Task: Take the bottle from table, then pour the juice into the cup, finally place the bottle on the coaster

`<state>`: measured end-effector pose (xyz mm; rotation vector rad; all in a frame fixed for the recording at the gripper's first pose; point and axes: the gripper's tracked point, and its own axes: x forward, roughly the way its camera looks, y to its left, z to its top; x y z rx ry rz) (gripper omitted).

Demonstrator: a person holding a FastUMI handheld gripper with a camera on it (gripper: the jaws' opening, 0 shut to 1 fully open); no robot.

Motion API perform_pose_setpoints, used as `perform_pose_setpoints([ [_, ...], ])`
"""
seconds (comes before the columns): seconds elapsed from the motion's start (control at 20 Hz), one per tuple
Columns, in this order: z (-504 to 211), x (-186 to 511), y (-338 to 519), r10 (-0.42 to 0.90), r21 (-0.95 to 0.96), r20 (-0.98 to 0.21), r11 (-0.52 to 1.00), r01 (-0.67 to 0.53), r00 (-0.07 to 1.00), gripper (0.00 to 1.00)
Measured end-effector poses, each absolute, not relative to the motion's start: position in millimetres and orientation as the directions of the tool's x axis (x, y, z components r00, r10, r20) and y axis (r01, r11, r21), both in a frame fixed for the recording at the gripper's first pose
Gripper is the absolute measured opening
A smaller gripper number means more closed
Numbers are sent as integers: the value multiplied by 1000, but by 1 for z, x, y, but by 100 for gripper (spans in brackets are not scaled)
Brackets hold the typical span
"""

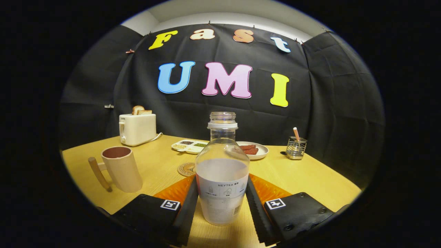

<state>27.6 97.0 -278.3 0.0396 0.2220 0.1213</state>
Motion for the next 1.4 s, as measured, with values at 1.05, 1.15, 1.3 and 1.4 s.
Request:
perform_pose_setpoints([
  [1.05, -181, 39, 169, 177, -620, -306, 708, -337, 935, 72],
  [1.15, -188, 40, 182, 184, -679, -318, 641, -359, 930, 72],
  [1.3, -198, 42, 197, 191, -750, -336, 537, -385, 922, 72],
  [1.4, -205, 42, 202, 195, -781, -350, 480, -400, 916, 72],
])
